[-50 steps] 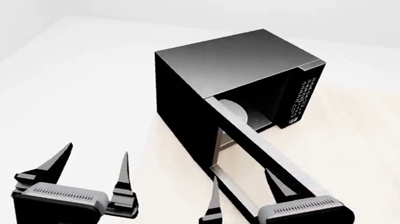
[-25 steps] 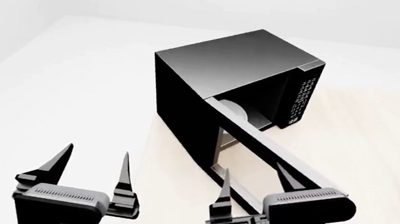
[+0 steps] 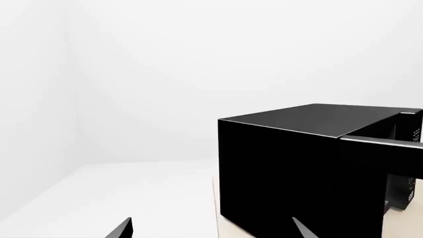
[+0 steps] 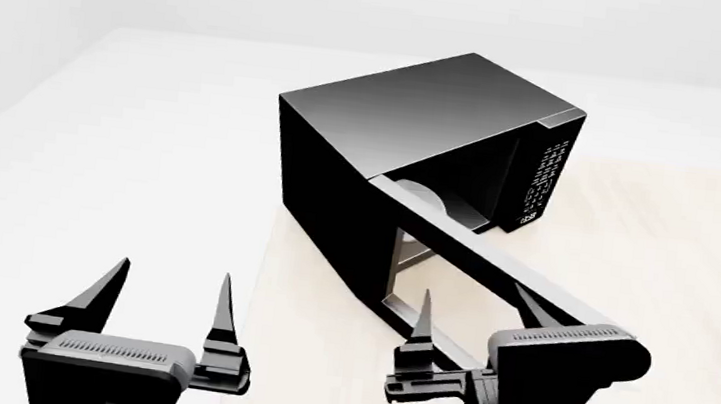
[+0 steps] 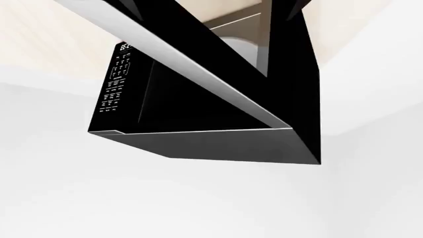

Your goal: Close the microwave.

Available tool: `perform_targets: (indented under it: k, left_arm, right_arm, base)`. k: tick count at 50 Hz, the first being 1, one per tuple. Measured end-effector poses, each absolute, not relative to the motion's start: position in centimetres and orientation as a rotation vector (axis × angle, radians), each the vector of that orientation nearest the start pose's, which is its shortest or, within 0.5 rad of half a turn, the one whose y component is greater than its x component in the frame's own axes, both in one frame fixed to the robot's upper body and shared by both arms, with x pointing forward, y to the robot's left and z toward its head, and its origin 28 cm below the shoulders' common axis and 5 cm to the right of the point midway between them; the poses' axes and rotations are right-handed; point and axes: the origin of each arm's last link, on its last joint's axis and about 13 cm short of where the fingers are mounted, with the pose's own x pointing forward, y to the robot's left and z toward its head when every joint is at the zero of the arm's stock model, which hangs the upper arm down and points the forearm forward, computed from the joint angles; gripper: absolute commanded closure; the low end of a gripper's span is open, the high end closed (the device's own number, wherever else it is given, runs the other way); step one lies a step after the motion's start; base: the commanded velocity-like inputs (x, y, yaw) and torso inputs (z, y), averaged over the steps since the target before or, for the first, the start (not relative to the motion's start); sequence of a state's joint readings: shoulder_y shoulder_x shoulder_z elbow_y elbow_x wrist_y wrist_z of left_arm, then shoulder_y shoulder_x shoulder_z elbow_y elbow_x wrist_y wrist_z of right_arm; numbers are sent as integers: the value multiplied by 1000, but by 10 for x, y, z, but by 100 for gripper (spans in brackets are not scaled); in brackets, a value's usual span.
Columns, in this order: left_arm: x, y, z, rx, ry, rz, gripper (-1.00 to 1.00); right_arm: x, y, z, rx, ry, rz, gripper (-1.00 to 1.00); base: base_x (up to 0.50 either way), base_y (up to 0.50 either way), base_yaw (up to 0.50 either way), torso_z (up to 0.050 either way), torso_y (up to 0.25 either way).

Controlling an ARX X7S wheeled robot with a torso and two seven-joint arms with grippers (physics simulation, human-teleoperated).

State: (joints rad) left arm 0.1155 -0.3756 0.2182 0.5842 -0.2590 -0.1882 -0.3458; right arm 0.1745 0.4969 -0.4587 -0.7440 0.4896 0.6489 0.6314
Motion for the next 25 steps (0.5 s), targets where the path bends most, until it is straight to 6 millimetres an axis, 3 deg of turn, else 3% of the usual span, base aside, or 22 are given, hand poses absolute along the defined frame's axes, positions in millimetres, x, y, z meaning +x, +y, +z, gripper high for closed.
perform_targets:
  k: [25]
  left_arm:
    - [174,214,92,28,-193,-31,-100]
  right_arm:
    - [197,-87,116,-132,-10,46,-100]
  base:
    - [0,0,0,-2,0]
